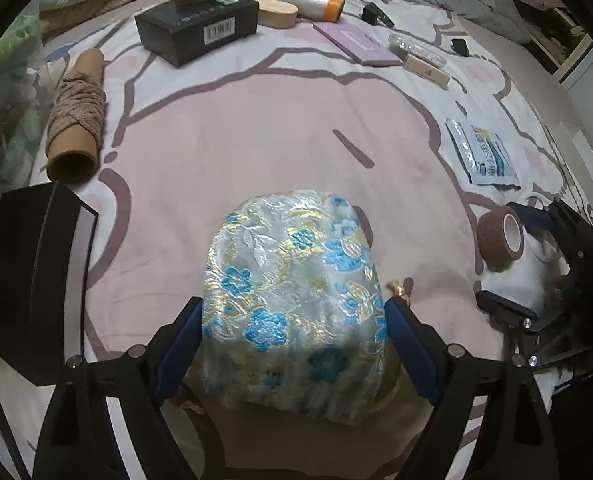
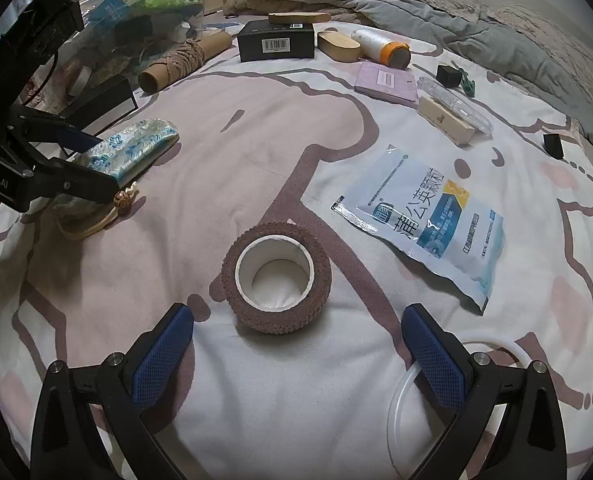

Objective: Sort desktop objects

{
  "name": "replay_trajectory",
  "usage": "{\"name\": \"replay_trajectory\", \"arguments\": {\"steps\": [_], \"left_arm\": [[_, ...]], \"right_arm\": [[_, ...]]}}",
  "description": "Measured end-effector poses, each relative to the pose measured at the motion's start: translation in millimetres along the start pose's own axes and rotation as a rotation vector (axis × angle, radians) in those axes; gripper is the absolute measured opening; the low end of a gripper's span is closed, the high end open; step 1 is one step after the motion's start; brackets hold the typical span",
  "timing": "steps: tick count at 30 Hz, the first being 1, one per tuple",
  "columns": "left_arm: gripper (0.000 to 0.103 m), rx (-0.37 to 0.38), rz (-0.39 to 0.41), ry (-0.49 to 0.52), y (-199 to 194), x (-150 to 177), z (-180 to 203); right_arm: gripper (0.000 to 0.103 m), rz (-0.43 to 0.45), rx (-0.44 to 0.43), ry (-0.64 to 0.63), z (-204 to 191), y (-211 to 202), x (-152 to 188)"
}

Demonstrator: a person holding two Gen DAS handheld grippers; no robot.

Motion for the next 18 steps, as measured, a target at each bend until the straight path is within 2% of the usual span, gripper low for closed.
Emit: {"name": "replay_trajectory", "arguments": {"steps": [4,13,18], "left_arm": [[0.089,0.000,-0.007,-0.005,0.8,1.2,-2.0],[0.089,0.045,-0.011,-0.079,-1.3,2.0,-13.1],[0.087,0.022,-0.009,-0.054,0.2,6.3,-9.1]], "right_arm": [[0.103,-0.013,-0.004,0.003,1.1,0.1,-0.4],[0.103,0.093,-0.026,0.044,8.5,-22.0,-5.1],[0.102,0.136,-0.028,0.049,11.3,-30.9,-11.9]]}}
Point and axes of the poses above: each gripper's, at about its wrist camera, not at the fingertips, and y roughly the way its jaws point, z to its right, x to its underside, the point moved 4 cm from there along y, roughly the way its jaws point, and after that the axes turned 4 degrees about -y, right-handed, at the moved point
